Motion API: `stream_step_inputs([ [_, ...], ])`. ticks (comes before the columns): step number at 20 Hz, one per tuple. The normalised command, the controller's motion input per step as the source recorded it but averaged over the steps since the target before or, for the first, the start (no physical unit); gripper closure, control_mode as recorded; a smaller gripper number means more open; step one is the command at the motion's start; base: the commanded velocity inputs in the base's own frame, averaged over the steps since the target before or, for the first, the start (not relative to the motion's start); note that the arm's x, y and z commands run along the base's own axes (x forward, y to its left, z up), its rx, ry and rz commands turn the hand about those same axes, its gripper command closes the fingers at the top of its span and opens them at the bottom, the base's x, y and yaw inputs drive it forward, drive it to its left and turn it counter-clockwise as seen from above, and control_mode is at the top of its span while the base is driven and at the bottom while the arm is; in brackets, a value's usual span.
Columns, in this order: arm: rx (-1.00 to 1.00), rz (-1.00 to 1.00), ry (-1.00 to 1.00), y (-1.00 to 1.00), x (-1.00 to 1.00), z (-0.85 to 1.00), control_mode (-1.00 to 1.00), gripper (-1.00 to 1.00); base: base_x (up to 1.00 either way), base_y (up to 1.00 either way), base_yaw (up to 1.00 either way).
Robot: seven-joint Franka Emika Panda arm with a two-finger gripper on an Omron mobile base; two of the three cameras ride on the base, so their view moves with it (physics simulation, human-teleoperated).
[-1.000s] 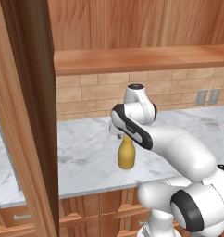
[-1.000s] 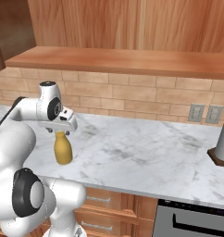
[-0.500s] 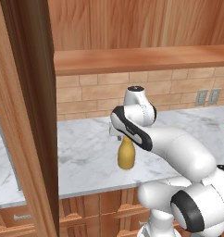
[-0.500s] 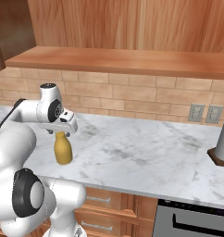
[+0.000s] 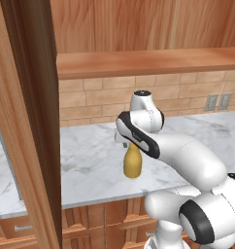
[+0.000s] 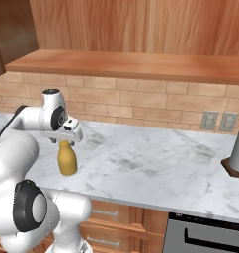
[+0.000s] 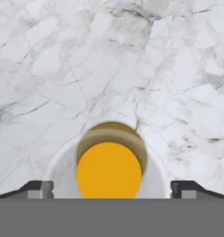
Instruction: There is a tray on the dining counter. Grab the cup, mug, and pitcher and place them on the tray. The pitcher may be placed next to the tray if it cannot fit the tray.
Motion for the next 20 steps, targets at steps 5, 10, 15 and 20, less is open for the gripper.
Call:
stream_step_inputs([
  [5, 0.00, 0.00, 0.00, 0.00, 0.00, 0.00, -1.00, 1.00, 0.00, 0.00, 0.00],
  [10, 0.00, 0.00, 0.00, 0.00, 0.00, 0.00, -1.00, 1.00, 0.00, 0.00, 0.00],
  [15, 0.00, 0.00, 0.00, 0.00, 0.00, 0.00, -1.00, 1.00, 0.00, 0.00, 0.00],
  [20, 0.00, 0.00, 0.00, -0.07, 0.00, 0.25, -1.00, 1.00, 0.00, 0.00, 0.00],
])
